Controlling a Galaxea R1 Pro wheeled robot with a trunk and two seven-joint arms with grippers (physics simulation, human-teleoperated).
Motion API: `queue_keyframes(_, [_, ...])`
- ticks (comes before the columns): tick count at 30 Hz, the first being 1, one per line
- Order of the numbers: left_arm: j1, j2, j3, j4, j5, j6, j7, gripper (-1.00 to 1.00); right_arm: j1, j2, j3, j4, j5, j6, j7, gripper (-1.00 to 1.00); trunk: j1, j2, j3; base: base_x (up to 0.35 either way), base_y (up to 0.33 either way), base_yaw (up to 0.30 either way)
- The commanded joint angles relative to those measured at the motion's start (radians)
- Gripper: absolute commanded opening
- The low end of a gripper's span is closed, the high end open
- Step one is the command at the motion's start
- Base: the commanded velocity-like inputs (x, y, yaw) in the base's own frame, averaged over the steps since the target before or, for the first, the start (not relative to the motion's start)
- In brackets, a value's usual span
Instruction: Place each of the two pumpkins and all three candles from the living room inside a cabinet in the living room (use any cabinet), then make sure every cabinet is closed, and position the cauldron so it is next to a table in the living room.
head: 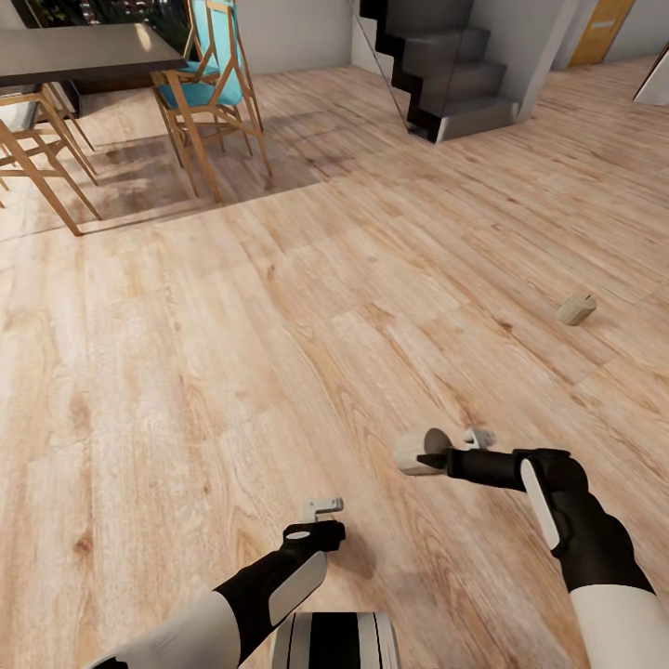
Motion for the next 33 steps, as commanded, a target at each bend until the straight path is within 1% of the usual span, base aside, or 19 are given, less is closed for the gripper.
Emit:
queue_keyframes(1, [0.0,0.0,0.0,0.0,0.0,0.0,0.0,1.0,0.0,-0.001,-0.002,0.002,0.009,-0.003,0.045,-1.0,0.0,0.0,0.0,0.0,0.0,0.0])
queue_keyframes(3, [-0.001,0.0,0.0,-0.001,0.0,0.0,0.0,1.0,0.0,-0.003,-0.003,0.006,0.01,-0.003,0.124,-1.0,0.0,0.0,-0.004,0.0,0.0,0.0])
queue_keyframes(5, [-0.001,0.0,0.0,-0.002,0.0,-0.001,0.001,1.0,0.0,-0.003,-0.004,0.007,0.01,-0.004,0.142,-1.0,0.0,0.0,-0.004,0.0,0.0,0.0])
queue_keyframes(7, [-0.001,0.0,0.001,-0.003,0.0,-0.001,0.001,1.0,0.0,-0.003,-0.003,0.007,0.01,-0.004,0.15,-1.0,0.001,-0.001,-0.012,0.0,0.0,0.0])
queue_keyframes(8, [-0.001,0.0,0.001,-0.003,0.0,-0.001,0.001,1.0,0.0,-0.002,-0.003,0.007,0.01,-0.004,0.151,-1.0,0.002,-0.001,-0.015,0.0,0.0,0.0])
queue_keyframes(11, [-0.001,0.001,0.002,-0.003,0.0,-0.001,0.001,1.0,0.0,-0.002,-0.003,0.007,0.011,-0.005,0.154,-1.0,0.002,-0.001,-0.015,0.0,0.0,0.0])
queue_keyframes(13, [-0.002,0.001,0.003,-0.003,0.0,-0.001,0.001,1.0,0.0,-0.002,-0.003,0.007,0.011,-0.005,0.154,-1.0,0.003,-0.001,-0.023,0.0,0.0,0.0])
queue_keyframes(21, [-0.003,0.003,0.005,-0.003,0.0,-0.001,0.003,1.0,0.0,-0.002,-0.003,0.007,0.011,-0.005,0.154,-1.0,0.003,-0.001,-0.023,0.0,0.0,0.0])
queue_keyframes(24, [-0.003,0.004,0.006,-0.003,0.0,-0.001,0.003,1.0,0.0,-0.002,-0.003,0.007,0.012,-0.005,0.154,-1.0,0.004,-0.002,-0.035,0.0,0.0,0.0])
queue_keyframes(27, [-0.004,0.004,0.006,-0.003,0.0,-0.005,0.003,1.0,0.0,-0.002,-0.003,0.007,0.013,-0.005,0.154,-1.0,0.004,-0.002,-0.035,0.0,0.0,0.0])
queue_keyframes(31, [-0.006,0.005,0.007,-0.026,0.0,-0.005,0.004,1.0,0.0,-0.002,-0.003,0.007,0.013,-0.005,0.154,-1.0,0.006,-0.003,-0.05,0.0,0.0,0.0])
queue_keyframes(33, [-0.007,0.008,0.008,-0.048,0.0,-0.004,0.004,1.0,0.0,-0.002,-0.003,0.007,0.013,-0.005,0.154,-1.0,0.006,-0.003,-0.05,0.0,0.0,0.0])
